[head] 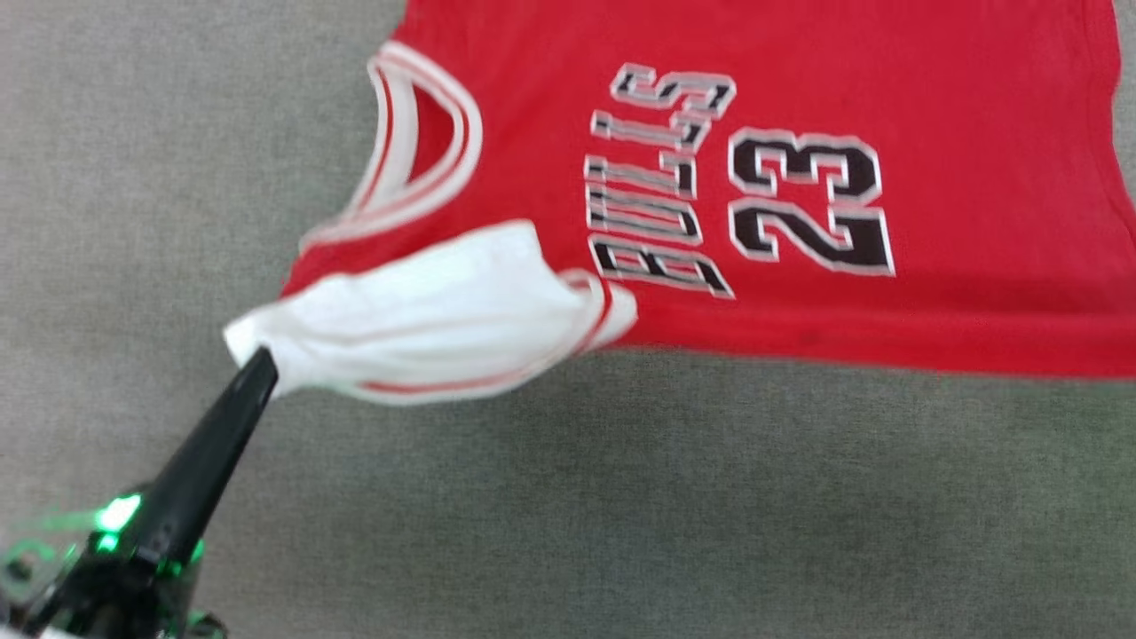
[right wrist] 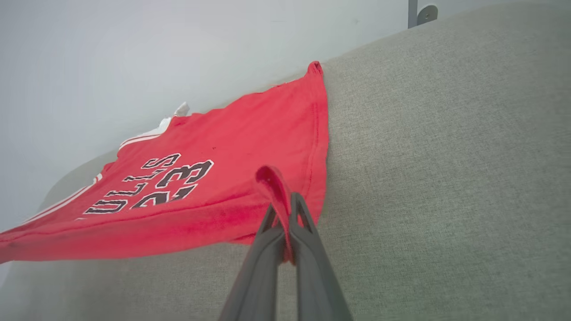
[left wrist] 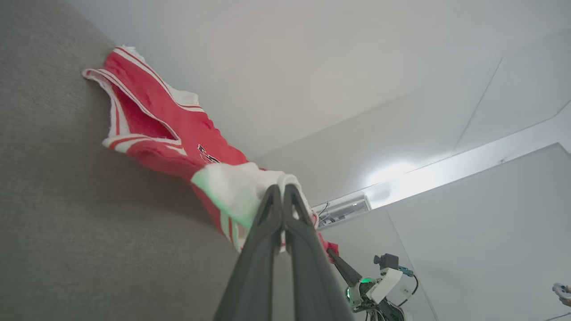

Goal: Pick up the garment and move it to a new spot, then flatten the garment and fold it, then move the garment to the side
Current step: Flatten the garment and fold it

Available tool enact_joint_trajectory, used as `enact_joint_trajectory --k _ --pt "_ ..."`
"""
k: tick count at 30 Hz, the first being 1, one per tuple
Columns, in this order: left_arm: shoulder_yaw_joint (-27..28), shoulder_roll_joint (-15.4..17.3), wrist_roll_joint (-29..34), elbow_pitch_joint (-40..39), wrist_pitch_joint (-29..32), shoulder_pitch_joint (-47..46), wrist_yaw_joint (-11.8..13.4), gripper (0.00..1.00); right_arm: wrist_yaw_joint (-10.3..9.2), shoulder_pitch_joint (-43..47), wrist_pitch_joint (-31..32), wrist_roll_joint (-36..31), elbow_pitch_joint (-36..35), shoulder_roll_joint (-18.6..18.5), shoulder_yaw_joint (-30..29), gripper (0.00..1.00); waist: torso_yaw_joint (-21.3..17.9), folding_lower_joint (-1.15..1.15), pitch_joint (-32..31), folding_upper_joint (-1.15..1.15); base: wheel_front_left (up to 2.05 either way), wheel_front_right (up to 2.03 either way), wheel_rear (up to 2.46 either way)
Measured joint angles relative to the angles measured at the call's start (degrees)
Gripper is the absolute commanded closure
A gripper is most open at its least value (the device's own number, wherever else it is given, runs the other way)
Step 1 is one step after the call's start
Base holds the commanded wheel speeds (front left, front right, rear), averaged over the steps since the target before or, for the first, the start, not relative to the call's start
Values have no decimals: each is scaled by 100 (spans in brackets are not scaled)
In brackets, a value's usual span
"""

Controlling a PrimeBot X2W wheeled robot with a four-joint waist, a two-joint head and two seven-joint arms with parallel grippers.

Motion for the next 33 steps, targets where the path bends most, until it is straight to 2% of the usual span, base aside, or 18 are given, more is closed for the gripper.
enact_joint_trajectory --k 5,10,17,23,28,33 --pt "299 -47 124 -368 124 407 0 100 0 368 103 388 -371 9 -318 100 11 0 -11 0 0 0 0" --pt "270 -118 198 -247 270 111 0 100 0 186 110 447 -167 10 -240 100 -9 0 48 0 0 0 0" --pt "2 -153 180 532 620 -1307 0 100 -1 -1039 44 -13 759 12 365 100 -51 0 299 0 0 0 0" --pt "27 -243 148 1456 918 -2410 0 100 -1 -1808 -118 -287 1619 18 504 100 -83 0 584 0 0 0 0" --pt "-119 -282 481 2078 938 -2666 0 100 -1 -2011 -381 -469 2043 4 623 100 -161 0 774 0 0 0 0" --pt "-511 5 1105 2597 583 -2649 -2 100 0 -2075 -642 -717 2434 -60 981 100 -305 0 880 0 0 0 0"
